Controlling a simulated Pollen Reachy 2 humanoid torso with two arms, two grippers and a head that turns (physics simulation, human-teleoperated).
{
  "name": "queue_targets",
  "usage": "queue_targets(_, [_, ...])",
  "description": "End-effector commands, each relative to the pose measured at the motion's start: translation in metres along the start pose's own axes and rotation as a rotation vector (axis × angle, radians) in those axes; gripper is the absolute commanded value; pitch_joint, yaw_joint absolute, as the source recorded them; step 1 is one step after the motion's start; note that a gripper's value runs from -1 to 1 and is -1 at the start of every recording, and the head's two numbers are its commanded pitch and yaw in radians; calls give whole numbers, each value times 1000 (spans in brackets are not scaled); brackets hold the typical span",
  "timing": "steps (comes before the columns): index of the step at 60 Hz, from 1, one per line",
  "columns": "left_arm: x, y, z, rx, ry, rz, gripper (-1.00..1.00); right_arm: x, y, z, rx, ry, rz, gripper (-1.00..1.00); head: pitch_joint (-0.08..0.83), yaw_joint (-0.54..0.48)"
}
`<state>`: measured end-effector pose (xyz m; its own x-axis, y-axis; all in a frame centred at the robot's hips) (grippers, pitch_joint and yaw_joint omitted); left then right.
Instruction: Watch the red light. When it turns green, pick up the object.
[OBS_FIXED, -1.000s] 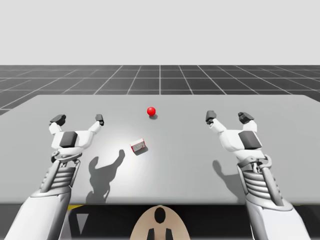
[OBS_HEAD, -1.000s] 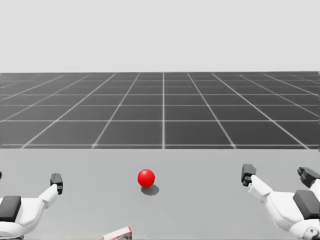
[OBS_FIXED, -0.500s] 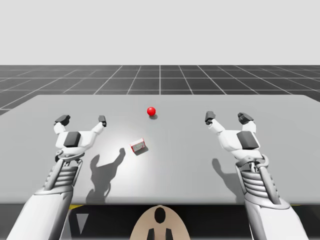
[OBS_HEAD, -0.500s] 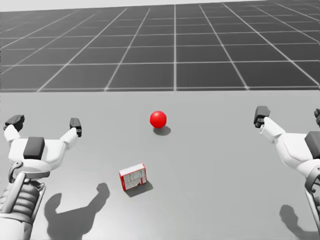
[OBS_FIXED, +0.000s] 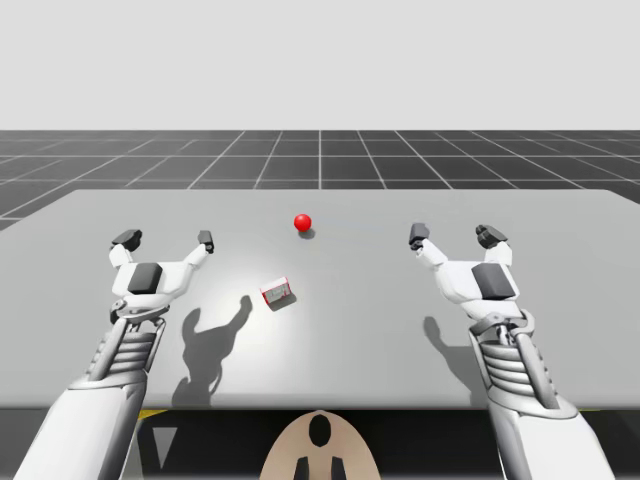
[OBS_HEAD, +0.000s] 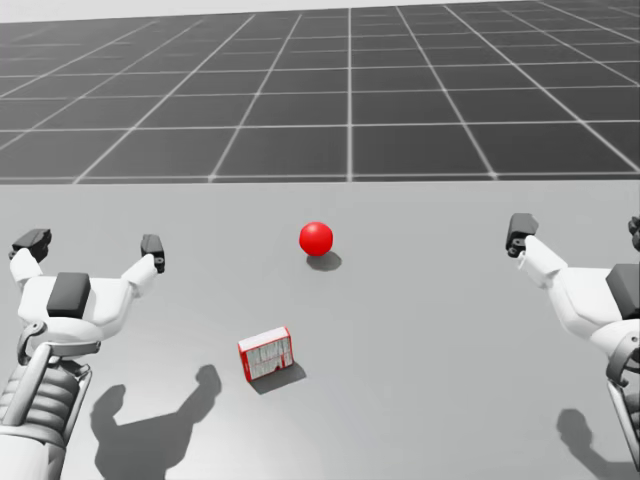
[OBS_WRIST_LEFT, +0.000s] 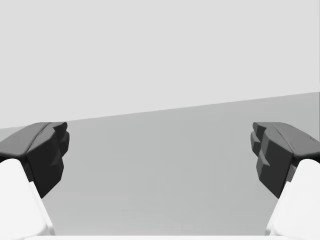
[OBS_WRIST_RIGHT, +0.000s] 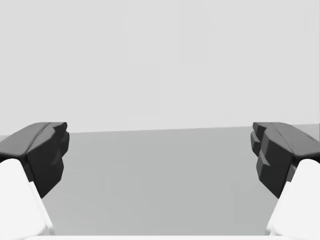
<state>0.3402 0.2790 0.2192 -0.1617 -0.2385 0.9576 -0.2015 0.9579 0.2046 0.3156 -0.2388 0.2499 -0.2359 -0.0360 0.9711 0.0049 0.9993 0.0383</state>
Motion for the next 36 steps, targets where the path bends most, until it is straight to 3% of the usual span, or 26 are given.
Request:
queue_targets(1, [0,0,0,-2,-1,1,-1000,-1,2,1,-1,0,-2,-1000,426,64])
queue_targets(36, [-1,-1,1,-8,-1,-6,-1000,-2,2,0,3,-3,13,-1000,426,65])
